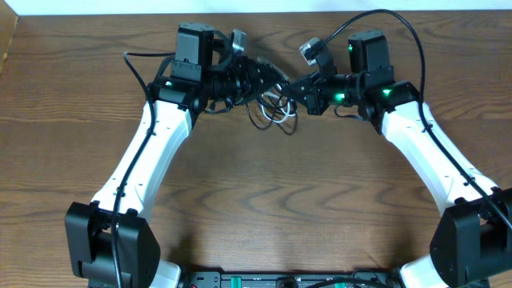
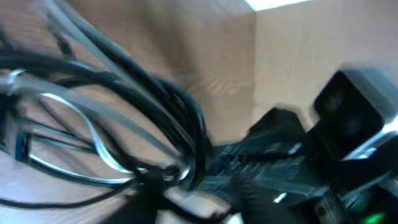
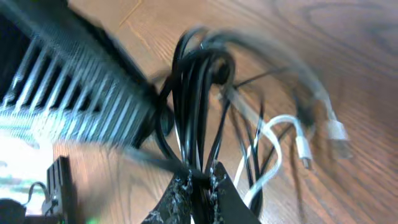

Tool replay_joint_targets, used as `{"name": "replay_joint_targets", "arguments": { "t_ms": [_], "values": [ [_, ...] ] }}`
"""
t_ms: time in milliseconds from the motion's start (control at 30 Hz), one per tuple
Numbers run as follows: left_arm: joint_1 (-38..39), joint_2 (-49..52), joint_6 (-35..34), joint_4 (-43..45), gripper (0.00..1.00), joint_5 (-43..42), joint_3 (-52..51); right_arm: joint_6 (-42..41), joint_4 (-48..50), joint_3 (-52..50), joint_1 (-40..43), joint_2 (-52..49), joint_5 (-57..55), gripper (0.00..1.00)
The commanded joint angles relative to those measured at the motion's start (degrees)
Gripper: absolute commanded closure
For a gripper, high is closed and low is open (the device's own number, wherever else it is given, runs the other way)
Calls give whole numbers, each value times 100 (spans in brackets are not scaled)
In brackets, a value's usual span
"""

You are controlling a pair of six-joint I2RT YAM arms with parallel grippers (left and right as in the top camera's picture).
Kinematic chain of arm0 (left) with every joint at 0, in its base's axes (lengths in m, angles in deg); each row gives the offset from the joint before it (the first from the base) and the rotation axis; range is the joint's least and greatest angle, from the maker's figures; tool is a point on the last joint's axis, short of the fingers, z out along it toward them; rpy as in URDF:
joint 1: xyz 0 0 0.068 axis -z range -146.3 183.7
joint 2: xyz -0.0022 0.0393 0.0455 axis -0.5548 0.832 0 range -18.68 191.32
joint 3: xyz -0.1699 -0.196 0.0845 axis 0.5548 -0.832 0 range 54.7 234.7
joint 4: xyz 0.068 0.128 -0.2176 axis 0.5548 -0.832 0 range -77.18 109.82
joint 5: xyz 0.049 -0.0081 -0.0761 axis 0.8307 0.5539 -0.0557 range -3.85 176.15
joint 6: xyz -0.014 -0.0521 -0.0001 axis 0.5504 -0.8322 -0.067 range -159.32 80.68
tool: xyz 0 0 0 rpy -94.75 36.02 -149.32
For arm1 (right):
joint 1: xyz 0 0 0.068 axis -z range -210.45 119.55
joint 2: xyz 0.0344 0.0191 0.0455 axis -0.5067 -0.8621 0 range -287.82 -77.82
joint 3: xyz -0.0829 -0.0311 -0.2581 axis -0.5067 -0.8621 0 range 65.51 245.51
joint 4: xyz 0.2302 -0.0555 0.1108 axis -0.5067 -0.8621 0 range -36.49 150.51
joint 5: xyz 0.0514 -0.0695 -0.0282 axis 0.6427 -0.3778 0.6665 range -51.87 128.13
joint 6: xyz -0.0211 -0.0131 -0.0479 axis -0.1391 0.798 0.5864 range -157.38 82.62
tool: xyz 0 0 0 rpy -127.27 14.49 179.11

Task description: Untangle cables

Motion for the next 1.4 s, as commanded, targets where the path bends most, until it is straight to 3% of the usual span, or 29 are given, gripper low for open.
{"name": "replay_joint_targets", "arguments": {
  "t_ms": [0, 267, 533, 733, 967, 1367],
  "values": [
    [50, -44, 1156, -273, 45, -319, 20, -341, 153, 72, 57, 48, -70, 99],
    [50, -44, 1351, -328, 42, -221, 20, -612, 166, 72, 55, 48, 164, 99],
    [50, -44, 1349, -361, 46, 822, 20, -673, -173, 72, 55, 48, 92, 99],
    [85, -42, 1349, -938, 46, 1816, -7, -872, -1038, 72, 57, 48, -782, 99],
    [291, 24, 1351, -1036, 46, 2284, -219, -1126, -2446, 4, 55, 46, -2225, 99],
    [326, 177, 1351, -1016, 46, 2280, -219, -918, -2015, -872, 55, 46, -2518, 99]
  ]
}}
